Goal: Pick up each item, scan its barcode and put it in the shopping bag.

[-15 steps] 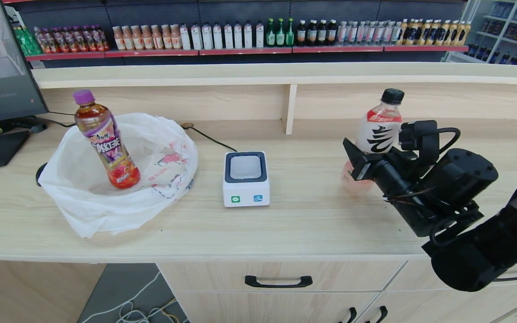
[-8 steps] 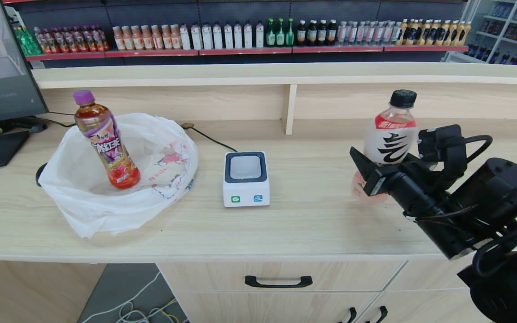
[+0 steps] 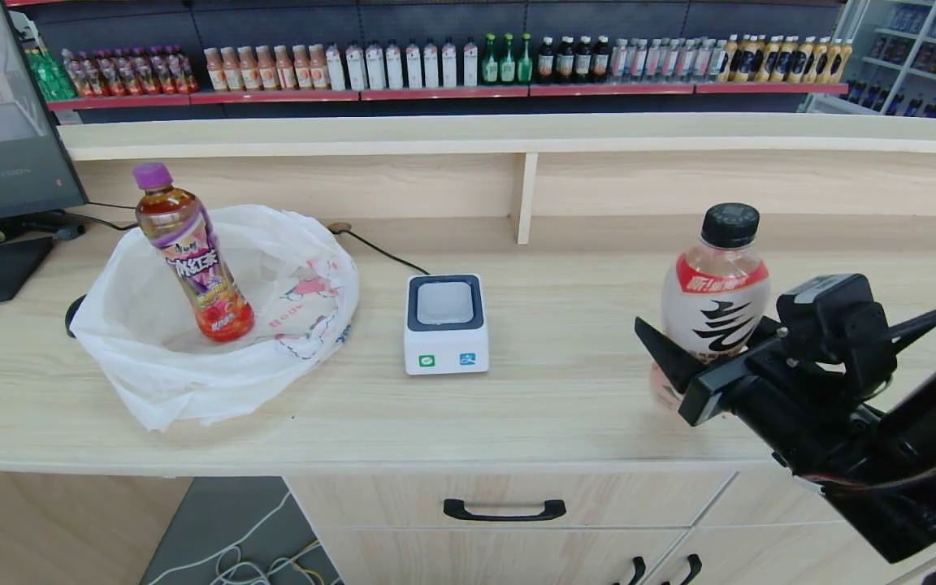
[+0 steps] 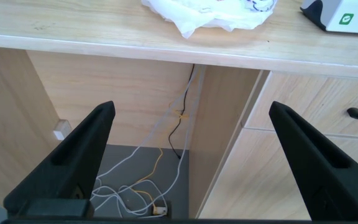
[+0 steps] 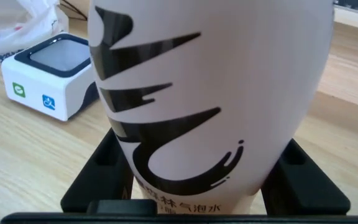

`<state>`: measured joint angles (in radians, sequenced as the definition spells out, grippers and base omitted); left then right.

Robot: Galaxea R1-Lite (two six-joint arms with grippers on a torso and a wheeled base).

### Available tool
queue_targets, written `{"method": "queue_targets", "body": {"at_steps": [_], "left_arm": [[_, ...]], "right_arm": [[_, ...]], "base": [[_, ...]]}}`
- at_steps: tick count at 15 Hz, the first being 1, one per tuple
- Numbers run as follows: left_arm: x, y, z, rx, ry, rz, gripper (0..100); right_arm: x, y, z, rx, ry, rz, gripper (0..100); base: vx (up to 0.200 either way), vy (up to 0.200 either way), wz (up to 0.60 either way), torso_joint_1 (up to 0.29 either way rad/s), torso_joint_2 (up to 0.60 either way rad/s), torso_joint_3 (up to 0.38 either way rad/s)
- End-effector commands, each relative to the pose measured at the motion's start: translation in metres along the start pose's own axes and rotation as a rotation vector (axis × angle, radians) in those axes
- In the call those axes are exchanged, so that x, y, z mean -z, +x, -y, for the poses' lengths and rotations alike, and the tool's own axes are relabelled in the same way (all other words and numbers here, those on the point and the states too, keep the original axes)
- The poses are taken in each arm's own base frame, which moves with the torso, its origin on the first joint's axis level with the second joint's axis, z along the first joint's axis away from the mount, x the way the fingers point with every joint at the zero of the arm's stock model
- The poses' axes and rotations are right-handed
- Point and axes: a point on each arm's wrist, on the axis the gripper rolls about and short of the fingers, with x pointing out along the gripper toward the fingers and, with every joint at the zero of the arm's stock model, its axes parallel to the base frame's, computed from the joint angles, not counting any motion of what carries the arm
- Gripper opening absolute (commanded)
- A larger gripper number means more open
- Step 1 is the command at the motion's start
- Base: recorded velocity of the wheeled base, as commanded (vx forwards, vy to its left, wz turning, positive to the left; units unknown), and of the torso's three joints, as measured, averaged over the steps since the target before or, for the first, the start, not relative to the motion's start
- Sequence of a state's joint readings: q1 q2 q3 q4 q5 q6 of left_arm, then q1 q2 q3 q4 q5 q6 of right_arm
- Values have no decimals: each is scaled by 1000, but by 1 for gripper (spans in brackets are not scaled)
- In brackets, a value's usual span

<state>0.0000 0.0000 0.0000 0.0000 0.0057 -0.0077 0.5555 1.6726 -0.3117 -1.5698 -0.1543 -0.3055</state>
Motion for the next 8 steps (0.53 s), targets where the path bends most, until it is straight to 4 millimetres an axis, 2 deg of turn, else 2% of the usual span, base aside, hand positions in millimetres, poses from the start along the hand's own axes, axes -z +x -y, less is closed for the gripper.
{"method": "queue_targets", "body": {"at_steps": [1,4,5,6,8], "left_arm": [[0,0,0,0,0,0,100],[0,0,0,0,-2,0,100],[0,0,0,0,-2,0,100],[0,0,0,0,-2,0,100],[0,0,0,-2,-3,0,100]], "right_arm": [[-2,-20,0,-19,-22,-9,0],[-3,-33,2,-26,-81,-16,0],[-12,-36,0,-37,-178,25,0],[-14,-37,-2,-46,-204,38,0],[-25,-44,-25,-148,-359,113,0]], "base": [[0,0,0,0,0,0],[0,0,0,0,0,0],[0,0,0,0,0,0],[0,0,0,0,0,0],[0,0,0,0,0,0]]}}
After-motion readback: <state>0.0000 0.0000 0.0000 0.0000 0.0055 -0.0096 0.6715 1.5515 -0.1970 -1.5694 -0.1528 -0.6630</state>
